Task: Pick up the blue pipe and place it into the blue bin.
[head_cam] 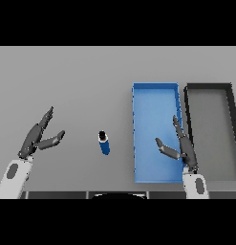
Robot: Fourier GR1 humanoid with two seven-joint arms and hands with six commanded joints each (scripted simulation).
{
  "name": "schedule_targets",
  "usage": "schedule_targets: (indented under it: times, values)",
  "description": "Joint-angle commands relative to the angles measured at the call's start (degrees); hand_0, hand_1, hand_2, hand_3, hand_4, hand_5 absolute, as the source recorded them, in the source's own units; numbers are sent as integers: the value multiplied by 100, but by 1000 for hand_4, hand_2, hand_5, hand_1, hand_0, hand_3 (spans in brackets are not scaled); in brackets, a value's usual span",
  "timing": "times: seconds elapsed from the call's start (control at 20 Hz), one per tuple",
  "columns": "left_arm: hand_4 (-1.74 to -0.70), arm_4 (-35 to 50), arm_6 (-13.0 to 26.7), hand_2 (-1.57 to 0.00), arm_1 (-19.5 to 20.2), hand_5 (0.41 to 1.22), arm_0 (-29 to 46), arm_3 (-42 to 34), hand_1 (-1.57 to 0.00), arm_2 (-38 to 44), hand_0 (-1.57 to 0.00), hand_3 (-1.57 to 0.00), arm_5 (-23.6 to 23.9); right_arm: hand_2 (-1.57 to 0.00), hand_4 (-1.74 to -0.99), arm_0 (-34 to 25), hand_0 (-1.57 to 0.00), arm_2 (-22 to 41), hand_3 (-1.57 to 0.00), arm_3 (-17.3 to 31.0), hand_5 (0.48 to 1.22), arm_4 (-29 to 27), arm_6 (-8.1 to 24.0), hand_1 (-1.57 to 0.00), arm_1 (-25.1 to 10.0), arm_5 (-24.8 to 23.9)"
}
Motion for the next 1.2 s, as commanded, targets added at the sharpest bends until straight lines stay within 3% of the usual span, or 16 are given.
schedule_targets:
  times: [0.0,0.2,0.4,0.6,1.15]
  values:
    - [-1162,-63,14,1,82,605,-28,61,1,-43,1,1,-110,1,-1226,-20,1,39,1,64,593,-11,88,1,67,12]
    - [-1187,-23,141,1,223,573,204,-383,1,-495,1,1,-746,1,-1232,-23,1,44,1,106,604,-17,-127,1,46,53]
    - [-1196,-146,484,1,218,523,128,-725,1,-856,1,1,-933,1,-1266,-91,1,66,1,46,633,-70,-136,1,65,104]
    - [-1207,-472,724,1,-204,494,-10,-718,1,-1353,1,1,-977,1,-1290,-59,1,22,1,76,646,-119,-59,1,29,143]
    - [-1220,-1225,352,1,-1487,502,-504,150,1,-1833,1,1,-482,1,-1320,8,1,-22,1,62,655,-168,-84,1,15,173]
